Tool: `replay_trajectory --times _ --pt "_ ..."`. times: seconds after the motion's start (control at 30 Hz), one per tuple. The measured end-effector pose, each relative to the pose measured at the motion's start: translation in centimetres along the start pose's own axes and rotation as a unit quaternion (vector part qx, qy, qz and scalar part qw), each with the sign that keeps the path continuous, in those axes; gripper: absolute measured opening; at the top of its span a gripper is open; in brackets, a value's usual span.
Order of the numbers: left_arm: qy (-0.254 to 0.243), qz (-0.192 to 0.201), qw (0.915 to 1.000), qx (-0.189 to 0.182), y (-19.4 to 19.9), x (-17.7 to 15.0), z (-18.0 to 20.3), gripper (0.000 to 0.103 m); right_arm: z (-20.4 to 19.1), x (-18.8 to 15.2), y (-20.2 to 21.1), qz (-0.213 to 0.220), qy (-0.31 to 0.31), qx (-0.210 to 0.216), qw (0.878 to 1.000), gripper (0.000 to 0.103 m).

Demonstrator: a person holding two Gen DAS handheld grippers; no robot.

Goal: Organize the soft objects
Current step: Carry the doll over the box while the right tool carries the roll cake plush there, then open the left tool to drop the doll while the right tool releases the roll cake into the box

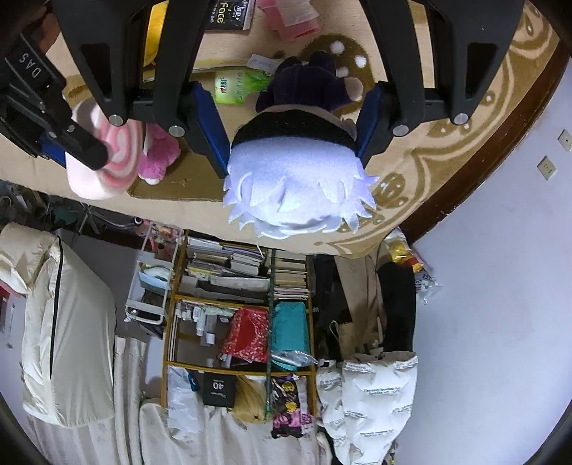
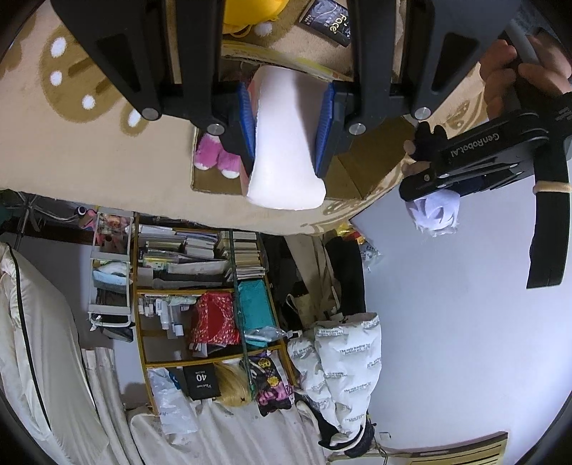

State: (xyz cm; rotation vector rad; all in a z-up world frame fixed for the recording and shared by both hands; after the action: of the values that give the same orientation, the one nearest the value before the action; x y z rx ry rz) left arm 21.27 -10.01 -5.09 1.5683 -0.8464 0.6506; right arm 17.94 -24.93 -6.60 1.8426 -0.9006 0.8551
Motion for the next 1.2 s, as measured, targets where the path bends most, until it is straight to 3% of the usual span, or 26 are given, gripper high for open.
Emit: replay_trajectory --times 0.63,0.8,1.03,1.2 --pt "-0.008 -0.049 0.9987 -0.015 -2.7 -1.8 1.5 0.065 2.5 -2.2 -2.1 -0.024 -0.03 0.008 0.999 0.035" --pt "-0.002 -0.055 0.9984 -0.016 -3.0 -1.9 1.5 0.065 2.4 -2.6 -2.5 -0.029 -0.035 0.014 0.999 0.041" --pt "-0.003 -0.07 0.9975 -0.015 -3.6 -2.4 1.7 0.077 2.5 -3.1 -2.7 -0.037 -0.044 0.014 0.998 0.045" --pt "-0.007 -0.079 0.9967 -0.015 -3.9 -2.8 1.9 0.079 2.9 -3.2 -2.6 -0.039 -0.051 0.014 0.998 0.047"
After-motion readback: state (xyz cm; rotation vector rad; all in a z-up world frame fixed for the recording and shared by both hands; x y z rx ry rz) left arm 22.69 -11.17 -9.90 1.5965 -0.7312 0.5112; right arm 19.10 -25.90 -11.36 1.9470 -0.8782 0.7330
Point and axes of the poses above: each gripper's, at about its wrist camera, not at the fingertips, and y roughly against the way its jaws point, z to its right, x to its top, the point moved 6 cm from there along -y, roughly the way its jaws point, and after that the axes turned 14 degrees about x, right-handed, at the moved point
